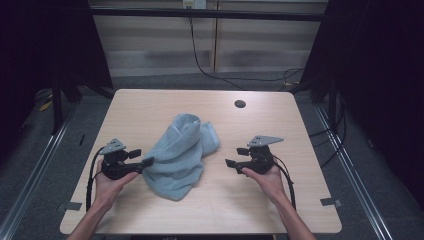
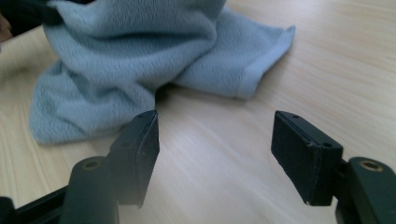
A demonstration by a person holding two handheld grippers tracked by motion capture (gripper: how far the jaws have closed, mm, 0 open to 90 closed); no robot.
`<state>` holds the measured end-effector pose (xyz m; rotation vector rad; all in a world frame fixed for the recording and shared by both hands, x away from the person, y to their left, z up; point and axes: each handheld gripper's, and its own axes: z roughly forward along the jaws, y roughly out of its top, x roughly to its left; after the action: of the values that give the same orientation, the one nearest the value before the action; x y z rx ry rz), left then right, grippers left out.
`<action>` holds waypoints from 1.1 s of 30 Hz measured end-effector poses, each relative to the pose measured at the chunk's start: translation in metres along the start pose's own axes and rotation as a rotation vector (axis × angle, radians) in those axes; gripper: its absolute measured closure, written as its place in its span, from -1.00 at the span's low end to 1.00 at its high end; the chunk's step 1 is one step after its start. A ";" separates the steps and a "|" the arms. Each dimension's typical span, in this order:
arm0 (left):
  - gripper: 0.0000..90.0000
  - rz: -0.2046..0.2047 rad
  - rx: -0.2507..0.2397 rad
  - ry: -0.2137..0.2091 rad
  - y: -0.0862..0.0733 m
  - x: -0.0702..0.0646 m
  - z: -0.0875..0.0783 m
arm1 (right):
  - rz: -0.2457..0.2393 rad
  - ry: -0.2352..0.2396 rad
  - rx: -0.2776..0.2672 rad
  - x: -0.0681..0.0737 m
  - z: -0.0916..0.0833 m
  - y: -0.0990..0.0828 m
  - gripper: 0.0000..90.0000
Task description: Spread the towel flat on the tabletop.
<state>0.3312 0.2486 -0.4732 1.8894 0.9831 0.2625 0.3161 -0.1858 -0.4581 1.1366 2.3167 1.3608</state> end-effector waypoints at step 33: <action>0.51 0.086 0.140 -0.142 -0.023 -0.025 0.029 | -0.065 0.087 0.142 0.020 0.110 0.014 0.76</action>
<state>0.3188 0.2166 -0.5021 2.0506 0.8445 0.1103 0.3686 -0.0972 -0.5031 1.0503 2.5237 1.2646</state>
